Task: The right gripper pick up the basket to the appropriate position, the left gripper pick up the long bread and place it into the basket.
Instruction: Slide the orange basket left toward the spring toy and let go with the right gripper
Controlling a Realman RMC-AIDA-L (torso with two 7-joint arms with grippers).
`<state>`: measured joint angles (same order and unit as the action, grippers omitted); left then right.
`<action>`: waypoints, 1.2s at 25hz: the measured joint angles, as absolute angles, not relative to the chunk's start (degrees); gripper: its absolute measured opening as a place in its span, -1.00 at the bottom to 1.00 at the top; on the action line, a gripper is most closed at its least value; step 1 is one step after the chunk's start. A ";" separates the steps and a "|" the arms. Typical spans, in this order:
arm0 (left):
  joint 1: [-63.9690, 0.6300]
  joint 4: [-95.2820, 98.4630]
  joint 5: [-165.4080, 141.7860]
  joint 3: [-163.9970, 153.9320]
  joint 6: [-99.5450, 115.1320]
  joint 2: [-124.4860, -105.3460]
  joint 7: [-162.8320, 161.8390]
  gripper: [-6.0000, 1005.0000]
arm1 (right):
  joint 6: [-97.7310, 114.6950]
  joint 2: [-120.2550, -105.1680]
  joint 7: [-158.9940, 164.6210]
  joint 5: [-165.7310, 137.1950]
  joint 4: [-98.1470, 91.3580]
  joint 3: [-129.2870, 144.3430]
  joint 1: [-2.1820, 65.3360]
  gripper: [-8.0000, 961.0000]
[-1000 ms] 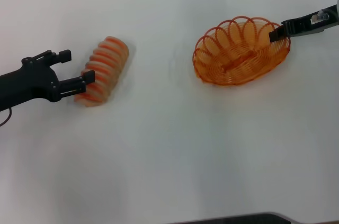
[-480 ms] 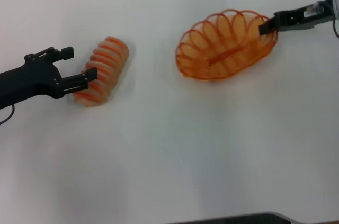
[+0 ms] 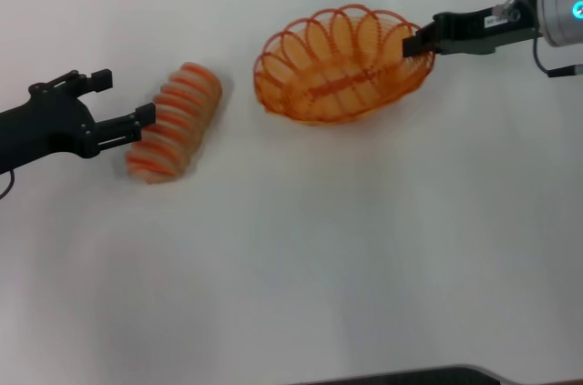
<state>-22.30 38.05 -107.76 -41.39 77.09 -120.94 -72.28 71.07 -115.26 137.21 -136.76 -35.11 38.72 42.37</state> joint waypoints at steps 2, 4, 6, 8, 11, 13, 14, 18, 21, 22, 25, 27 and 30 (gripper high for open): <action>-22.18 38.42 -107.72 -41.35 76.73 -121.03 -72.27 0.71 | 70.60 -115.51 137.62 -134.91 -34.59 38.71 42.21 -0.78; -22.16 38.65 -107.67 -41.31 76.49 -121.11 -72.26 0.71 | 69.87 -115.81 137.94 -133.61 -34.31 38.69 42.02 -0.78; -22.17 38.76 -107.66 -41.29 76.16 -121.15 -72.25 0.71 | 68.77 -116.36 138.38 -132.93 -34.15 38.68 41.90 -0.77; -22.22 38.86 -107.66 -41.30 75.88 -121.19 -72.24 0.71 | 67.47 -117.07 138.83 -132.69 -34.11 38.69 41.81 -0.77; -22.33 38.85 -107.66 -41.31 75.66 -121.23 -72.08 0.71 | 65.87 -117.74 139.19 -132.66 -34.01 38.84 41.76 -0.76; -22.36 38.86 -107.66 -41.31 75.44 -121.31 -71.96 0.71 | 64.87 -117.88 139.49 -132.64 -33.62 39.10 41.76 -0.75; -22.38 38.87 -107.66 -41.31 75.03 -121.47 -71.90 0.71 | 64.49 -117.92 139.59 -132.64 -33.33 39.16 41.81 -0.75; -22.40 38.92 -107.66 -41.31 74.52 -121.63 -71.89 0.71 | 62.86 -118.56 139.64 -132.62 -32.60 39.06 42.10 -0.73; -22.45 38.93 -107.66 -41.31 74.52 -121.66 -71.89 0.71 | 61.18 -119.15 139.65 -132.47 -32.57 38.98 42.18 -0.72; -22.49 38.94 -107.66 -41.31 74.50 -121.70 -71.90 0.71 | 60.47 -119.30 139.62 -132.13 -32.46 39.05 42.20 -0.72; -22.61 38.94 -107.66 -41.31 74.16 -122.00 -71.89 0.71 | 58.43 -119.52 139.24 -130.73 -31.19 39.33 42.22 -0.71; -22.71 38.94 -107.71 -41.31 73.54 -122.18 -71.89 0.71 | 57.60 -119.53 139.10 -130.45 -30.38 39.55 42.56 -0.70; -22.95 38.94 -107.91 -41.34 72.89 -122.28 -71.89 0.71 | 56.70 -119.54 139.04 -130.37 -30.11 39.95 42.92 -0.69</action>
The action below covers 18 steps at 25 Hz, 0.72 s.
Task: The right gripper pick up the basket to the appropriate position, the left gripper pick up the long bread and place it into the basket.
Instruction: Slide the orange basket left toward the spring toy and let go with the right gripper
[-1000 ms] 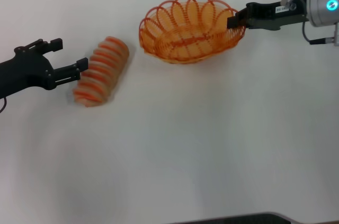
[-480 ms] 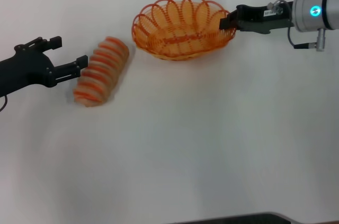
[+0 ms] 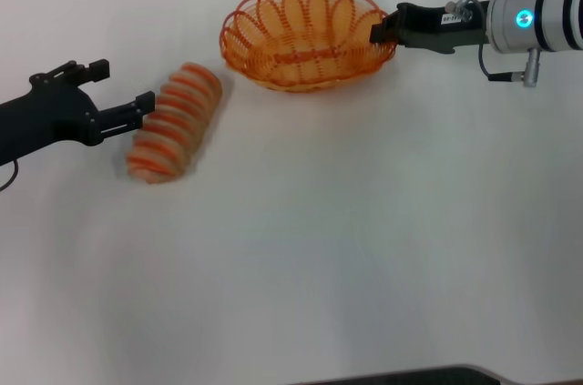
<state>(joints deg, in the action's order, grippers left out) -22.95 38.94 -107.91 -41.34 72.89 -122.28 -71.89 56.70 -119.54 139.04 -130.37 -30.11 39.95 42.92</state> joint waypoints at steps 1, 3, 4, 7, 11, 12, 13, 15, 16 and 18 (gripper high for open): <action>-23.01 38.94 -107.92 -41.37 72.87 -122.28 -71.89 0.71 | 56.40 -119.55 139.01 -130.32 -29.86 40.00 43.05 -0.69; -23.11 38.94 -107.86 -41.41 72.86 -122.29 -71.89 0.71 | 55.76 -119.61 138.66 -129.97 -28.88 40.00 43.42 -0.68; -23.22 38.94 -107.84 -41.45 72.86 -122.32 -71.89 0.71 | 55.46 -119.61 138.34 -129.77 -28.35 40.01 43.66 -0.68; -23.52 38.94 -108.00 -41.56 72.86 -122.38 -71.89 0.71 | 54.53 -119.63 137.79 -129.50 -27.00 40.01 44.23 -0.67; -23.63 38.94 -108.09 -41.46 72.84 -122.36 -71.89 0.71 | 53.59 -119.78 137.61 -129.47 -25.90 40.12 44.70 -0.65; -23.64 38.94 -108.09 -41.42 72.79 -122.34 -71.89 0.71 | 53.25 -119.83 137.56 -129.46 -25.60 40.14 44.77 -0.65; -23.64 38.94 -108.07 -41.40 72.75 -122.31 -71.89 0.71 | 52.92 -119.87 137.51 -129.44 -25.27 40.17 44.84 -0.65; -23.63 38.94 -107.99 -41.32 72.72 -122.30 -71.89 0.71 | 52.45 -119.90 137.20 -129.21 -24.56 40.20 44.98 -0.64; -23.64 38.94 -108.00 -41.31 72.71 -122.29 -71.89 0.71 | 52.26 -119.90 136.99 -129.02 -24.28 40.20 45.02 -0.64; -23.73 38.94 -108.12 -41.31 72.69 -122.28 -71.89 0.71 | 51.81 -119.89 136.48 -128.59 -23.77 40.19 45.05 -0.63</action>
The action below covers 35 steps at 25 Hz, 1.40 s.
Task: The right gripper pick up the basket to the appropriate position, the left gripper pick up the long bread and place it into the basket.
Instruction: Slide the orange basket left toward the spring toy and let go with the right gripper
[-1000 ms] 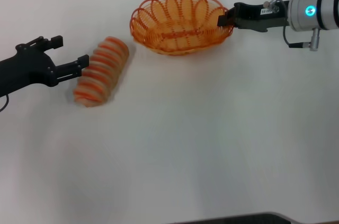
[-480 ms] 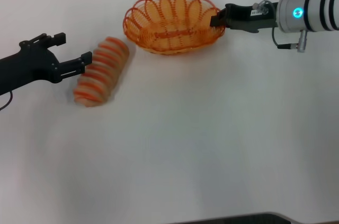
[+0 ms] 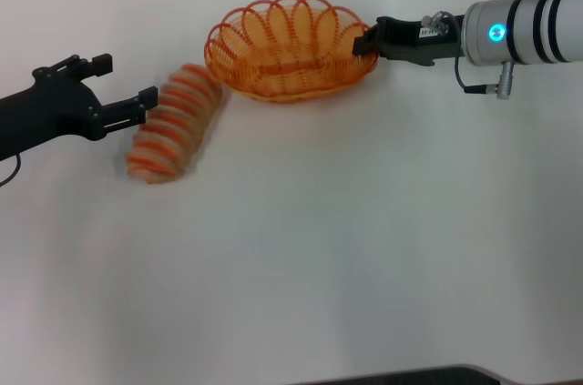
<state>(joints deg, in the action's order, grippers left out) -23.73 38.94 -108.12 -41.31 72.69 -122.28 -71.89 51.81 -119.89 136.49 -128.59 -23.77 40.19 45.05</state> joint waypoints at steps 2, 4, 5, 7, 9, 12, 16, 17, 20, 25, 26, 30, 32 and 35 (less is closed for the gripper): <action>-23.80 38.95 -108.14 -41.31 72.68 -122.31 -71.89 0.71 | 51.42 -119.89 136.16 -128.01 -23.32 40.19 45.08 -0.62; -23.89 38.98 -108.14 -41.31 72.62 -122.34 -71.89 0.71 | 51.14 -119.88 135.94 -127.45 -22.98 40.19 44.99 -0.62; -23.93 38.99 -108.14 -41.31 72.49 -122.34 -71.89 0.71 | 51.13 -119.88 135.90 -127.33 -22.91 40.19 44.95 -0.61; -23.95 39.01 -108.14 -41.35 72.17 -122.34 -71.89 0.71 | 51.10 -119.88 135.87 -127.29 -22.89 40.18 44.91 -0.61; -23.97 39.02 -108.14 -41.48 72.00 -122.34 -71.89 0.71 | 51.10 -119.88 135.87 -127.28 -22.88 40.17 44.91 -0.60; -24.03 39.02 -108.14 -41.56 71.97 -122.34 -71.89 0.71 | 51.10 -119.88 135.87 -127.26 -22.89 40.17 45.05 -0.59; -24.11 39.03 -108.14 -41.65 71.97 -122.35 -71.89 0.71 | 51.10 -119.88 135.87 -127.26 -22.89 40.03 45.10 -0.58; -24.11 39.03 -108.14 -41.70 71.97 -122.34 -71.89 0.71 | 51.10 -119.88 135.87 -127.23 -22.88 39.96 45.03 -0.57; -24.11 39.02 -108.13 -41.77 71.97 -122.34 -71.89 0.71 | 51.22 -119.88 135.87 -126.25 -22.84 40.01 44.71 -0.56; -24.09 39.02 -108.10 -41.79 71.98 -122.34 -71.89 0.71 | 51.95 -119.88 135.16 -124.60 -22.76 40.13 44.10 -0.55; -24.09 39.02 -108.10 -41.80 71.98 -122.35 -71.89 0.71 | 52.09 -119.88 135.09 -124.51 -22.76 40.13 44.06 -0.54; -24.08 38.93 -108.10 -41.83 71.98 -122.35 -71.89 0.71 | 52.36 -119.88 134.99 -124.38 -22.75 40.09 44.03 -0.53; -24.08 38.93 -108.10 -41.84 71.98 -122.35 -71.89 0.71 | 52.48 -119.88 135.01 -124.36 -22.71 39.97 44.02 -0.52; -24.08 38.93 -108.10 -41.84 71.99 -122.35 -71.89 0.71 | 52.95 -119.88 135.03 -124.10 -22.68 39.78 43.92 -0.47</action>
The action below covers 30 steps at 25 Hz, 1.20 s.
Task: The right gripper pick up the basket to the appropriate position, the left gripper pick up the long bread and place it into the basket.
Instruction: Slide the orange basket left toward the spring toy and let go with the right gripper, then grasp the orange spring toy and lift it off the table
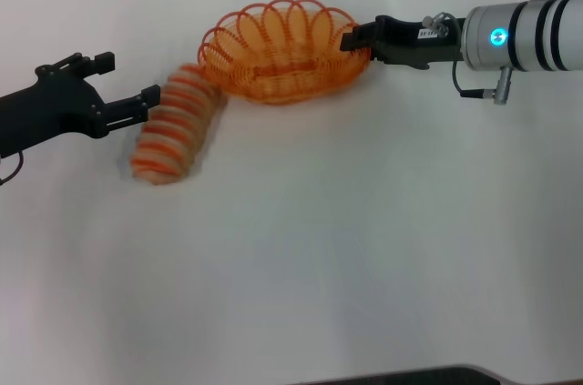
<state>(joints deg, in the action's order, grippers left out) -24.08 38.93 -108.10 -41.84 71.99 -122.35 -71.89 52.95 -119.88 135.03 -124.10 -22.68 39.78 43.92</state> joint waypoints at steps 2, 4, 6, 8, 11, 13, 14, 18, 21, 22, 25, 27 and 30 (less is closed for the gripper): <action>-24.08 38.93 -108.10 -41.78 71.98 -122.35 -71.89 0.71 | 53.33 -119.88 134.96 -123.21 -22.67 39.88 43.76 -0.37; -24.08 38.93 -108.10 -41.64 71.99 -122.35 -71.89 0.71 | 53.83 -119.88 134.45 -121.86 -22.67 40.10 43.38 -0.27; -24.07 38.94 -108.07 -41.55 71.96 -122.35 -71.89 0.71 | 54.32 -119.88 133.26 -120.33 -22.67 40.10 42.85 -0.17; -24.04 38.92 -107.98 -41.52 71.91 -122.35 -71.89 0.71 | 55.09 -119.86 131.59 -118.45 -22.76 40.10 42.07 -0.09; -23.99 38.88 -107.80 -41.45 71.83 -122.35 -71.90 0.71 | 56.30 -119.74 129.12 -116.22 -23.36 40.11 40.99 0.08; -23.99 38.82 -107.76 -41.42 71.81 -122.34 -71.96 0.71 | 56.59 -119.66 128.01 -115.92 -23.45 40.12 40.56 0.25; -23.99 38.70 -107.74 -41.40 71.75 -122.39 -72.04 0.71 | 56.66 -119.66 127.55 -115.86 -23.47 40.13 40.28 0.33; -24.02 38.62 -107.71 -41.38 71.59 -122.55 -72.05 0.71 | 56.85 -119.69 126.15 -115.12 -23.60 39.68 38.97 0.58; -24.04 38.61 -107.53 -41.03 71.45 -122.92 -72.01 0.71 | 57.71 -119.54 124.15 -112.26 -24.11 39.50 36.92 0.70; -24.04 38.66 -107.47 -40.83 71.44 -123.02 -71.96 0.71 | 58.19 -119.51 123.40 -111.32 -24.41 39.49 36.23 0.74; -24.06 38.64 -106.84 -40.68 71.40 -123.15 -71.91 0.71 | 60.40 -119.51 121.95 -109.46 -26.80 39.47 34.05 0.78; -24.05 38.54 -106.19 -40.61 71.34 -123.16 -71.91 0.71 | 61.36 -119.58 121.57 -109.15 -28.16 39.46 32.98 0.78; -23.95 38.40 -105.29 -39.74 71.29 -123.19 -71.90 0.71 | 62.94 -119.56 119.46 -107.32 -29.44 39.42 31.21 0.77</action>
